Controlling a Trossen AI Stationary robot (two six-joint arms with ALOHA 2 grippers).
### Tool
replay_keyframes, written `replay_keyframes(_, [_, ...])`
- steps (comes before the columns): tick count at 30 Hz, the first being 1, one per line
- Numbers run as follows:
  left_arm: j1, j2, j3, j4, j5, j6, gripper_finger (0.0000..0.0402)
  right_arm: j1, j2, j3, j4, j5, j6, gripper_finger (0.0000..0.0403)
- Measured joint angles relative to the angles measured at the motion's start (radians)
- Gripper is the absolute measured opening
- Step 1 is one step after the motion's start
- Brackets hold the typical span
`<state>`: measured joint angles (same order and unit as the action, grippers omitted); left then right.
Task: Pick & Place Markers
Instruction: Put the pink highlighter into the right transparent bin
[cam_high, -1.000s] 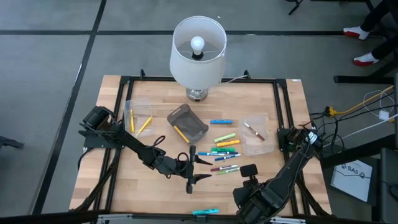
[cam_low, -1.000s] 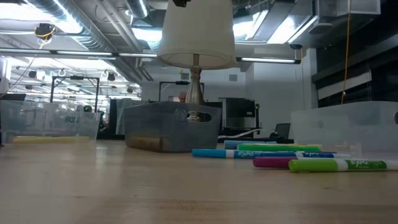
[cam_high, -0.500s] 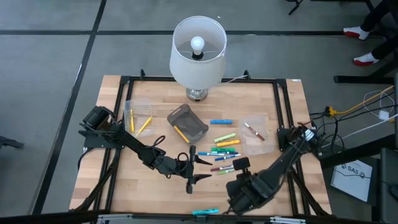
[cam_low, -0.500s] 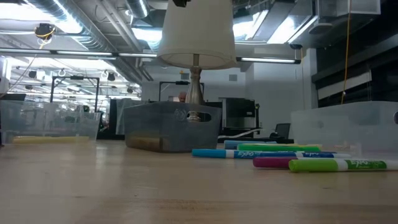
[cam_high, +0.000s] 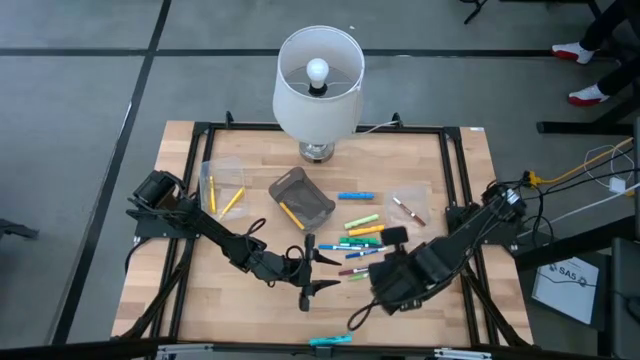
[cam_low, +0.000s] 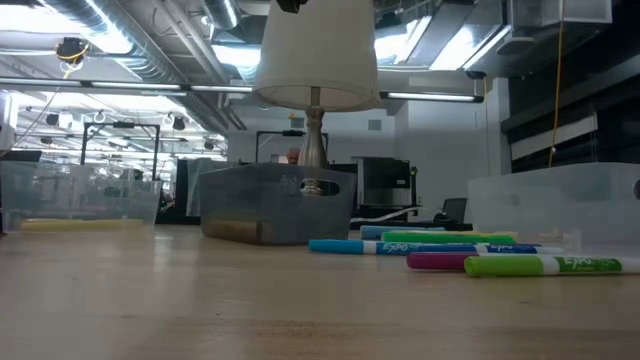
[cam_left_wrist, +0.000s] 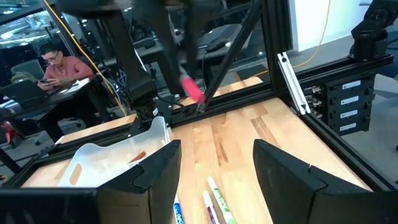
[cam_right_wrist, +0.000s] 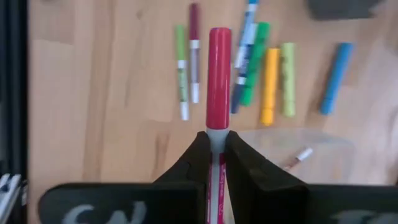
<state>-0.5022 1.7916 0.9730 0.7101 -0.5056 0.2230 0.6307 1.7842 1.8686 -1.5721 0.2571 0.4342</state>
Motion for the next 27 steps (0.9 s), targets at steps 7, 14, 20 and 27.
replay_keyframes(7, [0.000,0.000,0.000,-0.003,-0.001,0.000,0.0196,-0.012,-0.143,-0.127,0.000,0.056,0.095,0.0032])
replay_keyframes(14, [0.000,0.000,0.000,-0.004,-0.001,0.000,0.0196,-0.048,-0.273,-0.282,0.001,0.065,0.188,0.0032])
replay_keyframes(20, [0.000,0.000,0.000,-0.004,-0.002,0.000,0.0196,-0.094,-0.362,-0.402,0.001,0.065,0.304,0.0032])
replay_keyframes(27, [0.000,0.000,0.000,-0.004,-0.003,0.000,0.0196,-0.160,-0.408,-0.495,0.001,0.065,0.415,0.0032])
